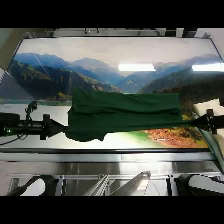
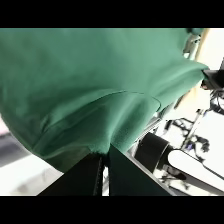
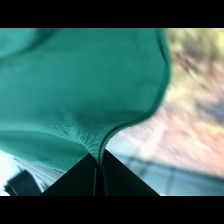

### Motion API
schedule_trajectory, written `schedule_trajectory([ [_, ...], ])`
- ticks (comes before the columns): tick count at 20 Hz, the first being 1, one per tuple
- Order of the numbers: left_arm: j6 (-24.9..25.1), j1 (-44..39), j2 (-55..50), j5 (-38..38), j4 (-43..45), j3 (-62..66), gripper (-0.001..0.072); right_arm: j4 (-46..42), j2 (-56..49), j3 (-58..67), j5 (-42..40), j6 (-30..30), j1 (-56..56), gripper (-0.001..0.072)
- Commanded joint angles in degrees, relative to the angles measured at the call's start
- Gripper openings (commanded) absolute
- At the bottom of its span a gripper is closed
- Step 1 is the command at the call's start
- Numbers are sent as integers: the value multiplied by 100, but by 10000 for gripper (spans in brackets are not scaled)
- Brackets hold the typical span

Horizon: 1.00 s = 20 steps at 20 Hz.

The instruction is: Fold the shirts.

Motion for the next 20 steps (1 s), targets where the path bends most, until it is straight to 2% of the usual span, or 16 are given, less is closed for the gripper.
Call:
schedule_trajectory([
  [1, -179, -459, -490, 94, -175, 1167, 29, 1110, 2, -11, -570, -374, 101, 18],
  [4, -446, -916, -1517, 146, -118, 2562, 29, 1700, -168, 55, -1360, -737, 564, 18],
  [8, -643, -1226, -3010, 317, -103, 4190, 28, 1980, -739, 326, -2404, -916, 1231, 18],
  [16, -903, -1272, -4931, 437, 457, 5871, 19, 1993, -1871, 726, -2986, -1084, 1692, 18],
  [20, -807, -1351, -5202, 509, 463, 6048, 23, 1904, -1952, 723, -3012, -1224, 1694, 19],
])
